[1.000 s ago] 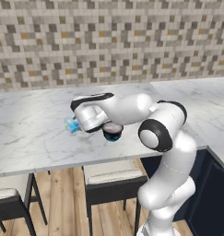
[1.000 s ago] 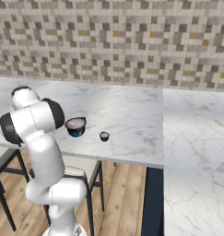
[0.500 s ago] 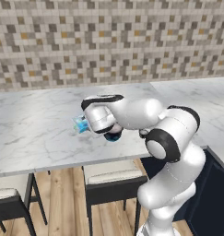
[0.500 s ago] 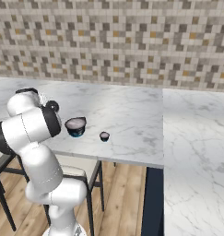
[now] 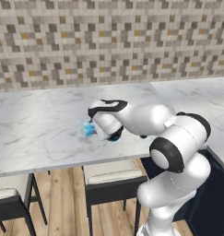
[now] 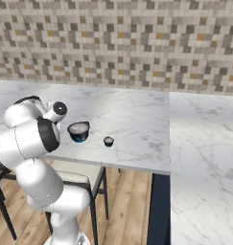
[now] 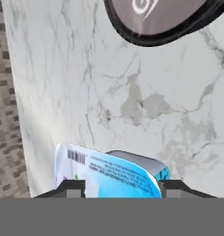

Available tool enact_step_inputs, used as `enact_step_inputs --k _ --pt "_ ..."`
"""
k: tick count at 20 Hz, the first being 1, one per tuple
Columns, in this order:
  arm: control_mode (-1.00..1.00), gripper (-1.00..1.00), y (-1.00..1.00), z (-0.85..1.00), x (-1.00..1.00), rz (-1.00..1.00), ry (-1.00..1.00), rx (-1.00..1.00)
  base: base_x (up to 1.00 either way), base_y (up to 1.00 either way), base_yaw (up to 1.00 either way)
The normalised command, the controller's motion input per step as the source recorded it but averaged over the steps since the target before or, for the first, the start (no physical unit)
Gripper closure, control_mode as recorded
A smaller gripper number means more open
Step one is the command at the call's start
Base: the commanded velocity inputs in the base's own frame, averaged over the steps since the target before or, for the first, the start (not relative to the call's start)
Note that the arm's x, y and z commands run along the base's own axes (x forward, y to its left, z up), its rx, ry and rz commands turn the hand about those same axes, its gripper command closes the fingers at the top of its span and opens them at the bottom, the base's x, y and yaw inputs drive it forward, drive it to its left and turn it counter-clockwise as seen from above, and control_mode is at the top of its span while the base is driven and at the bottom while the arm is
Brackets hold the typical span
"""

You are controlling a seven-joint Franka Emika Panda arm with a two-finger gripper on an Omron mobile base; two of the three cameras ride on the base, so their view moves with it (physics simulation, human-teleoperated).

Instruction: Stack the yogurt containers by placing the smaller containers on top of the larger containers.

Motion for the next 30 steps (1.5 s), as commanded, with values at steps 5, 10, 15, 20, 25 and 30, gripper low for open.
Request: enact_step_inputs --k 5,10,15,20,25,30 --pt "-1.0 1.0 -0.13 0.42 0.0 -0.01 0.31 0.0 0.0 0.0 0.0" --pt "-1.0 1.0 -0.13 0.43 0.0 0.0 0.19 0.0 0.0 0.0 0.0" --pt "-1.0 1.0 -0.22 0.32 -0.02 0.0 0.11 0.0 0.0 0.0 0.0" --pt "-1.0 1.0 -0.3 0.14 -0.06 0.0 0.04 0.0 0.0 0.0 0.0" --pt "-1.0 1.0 -0.28 -0.01 -0.13 0.0 -0.07 0.0 0.0 0.0 0.0" --pt "-1.0 1.0 -0.3 0.0 -0.04 0.0 -0.18 0.0 0.0 0.0 0.0"
